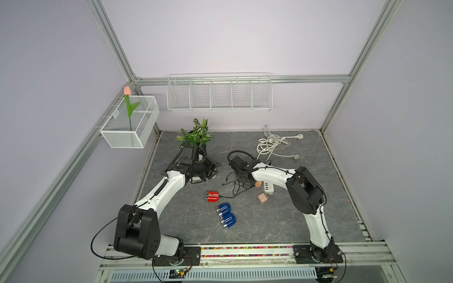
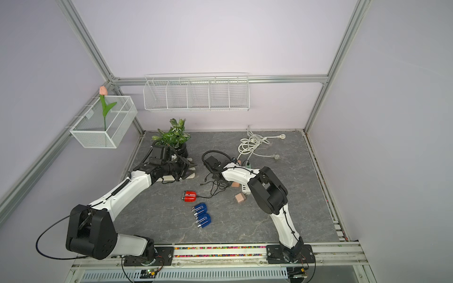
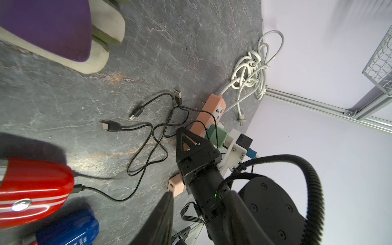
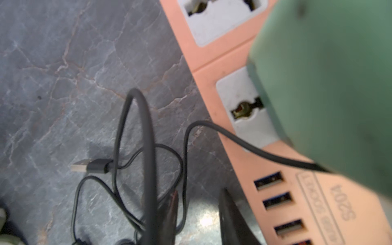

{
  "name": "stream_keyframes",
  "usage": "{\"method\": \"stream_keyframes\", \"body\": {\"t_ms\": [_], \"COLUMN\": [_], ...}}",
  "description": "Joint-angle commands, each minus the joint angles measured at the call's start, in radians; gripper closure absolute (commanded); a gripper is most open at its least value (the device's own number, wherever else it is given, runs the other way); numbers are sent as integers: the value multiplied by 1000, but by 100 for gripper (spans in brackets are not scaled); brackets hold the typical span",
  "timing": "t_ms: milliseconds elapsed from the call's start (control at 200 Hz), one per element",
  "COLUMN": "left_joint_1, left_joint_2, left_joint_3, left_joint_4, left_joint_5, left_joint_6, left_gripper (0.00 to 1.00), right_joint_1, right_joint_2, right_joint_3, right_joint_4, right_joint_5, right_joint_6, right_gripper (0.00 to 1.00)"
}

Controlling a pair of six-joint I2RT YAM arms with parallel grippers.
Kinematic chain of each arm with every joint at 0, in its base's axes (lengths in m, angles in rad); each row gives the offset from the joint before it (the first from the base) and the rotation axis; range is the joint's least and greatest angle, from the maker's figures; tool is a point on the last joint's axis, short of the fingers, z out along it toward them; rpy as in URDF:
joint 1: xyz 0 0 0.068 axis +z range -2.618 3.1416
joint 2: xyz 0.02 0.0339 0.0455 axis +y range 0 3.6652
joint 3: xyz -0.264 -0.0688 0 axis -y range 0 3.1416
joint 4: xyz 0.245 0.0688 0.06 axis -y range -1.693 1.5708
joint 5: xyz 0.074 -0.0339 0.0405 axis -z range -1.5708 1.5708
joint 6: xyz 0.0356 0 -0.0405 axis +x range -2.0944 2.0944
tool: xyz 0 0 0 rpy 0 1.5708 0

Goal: Charge the electric shaver
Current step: Pick up the charging cable from the center of the board.

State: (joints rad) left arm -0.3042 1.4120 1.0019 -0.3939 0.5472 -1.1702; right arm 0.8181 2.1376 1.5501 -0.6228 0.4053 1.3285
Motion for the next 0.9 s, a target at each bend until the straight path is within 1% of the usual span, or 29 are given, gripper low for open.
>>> {"method": "stream_keyframes", "body": {"t_ms": [0, 60, 235, 330, 430, 605, 695, 775, 830, 895], "left_joint_1": [-7, -7, -9, -8, -8, -13, -20, -43, -71, -100], "left_joint_2": [-24, -27, -36, -39, -45, -50, -56, -65, -74, -88], "left_joint_3": [-2, -4, -8, -9, -4, -7, -22, -28, -31, -38], "left_joint_4": [8, 8, 10, 10, -2, -25, -14, -7, 3, 7], "left_joint_5": [-3, -3, -1, -3, -3, -7, 8, 17, 14, 3], "left_joint_6": [1, -1, 0, -2, -2, -19, -82, -183, -257, -353], "left_gripper": [57, 57, 58, 58, 58, 56, 53, 48, 44, 40], "right_joint_1": [-1, -2, 4, 6, 13, 20, 27, 27, 26, 16], "right_joint_2": [39, 35, -7, -58, -143, -296, -362, -427, -482, -554], "right_joint_3": [-3, -13, -21, -27, -46, -103, -143, -201, -256, -337], "right_joint_4": [-31, -23, -15, -26, -36, -54, -49, -9, 39, 151], "right_joint_5": [12, 19, 56, 70, 73, 23, -3, -31, -49, -72], "right_joint_6": [58, 69, 81, 88, 87, 102, 112, 129, 144, 140], "right_gripper": [73, 79, 93, 93, 93, 93, 93, 93, 93, 93]}}
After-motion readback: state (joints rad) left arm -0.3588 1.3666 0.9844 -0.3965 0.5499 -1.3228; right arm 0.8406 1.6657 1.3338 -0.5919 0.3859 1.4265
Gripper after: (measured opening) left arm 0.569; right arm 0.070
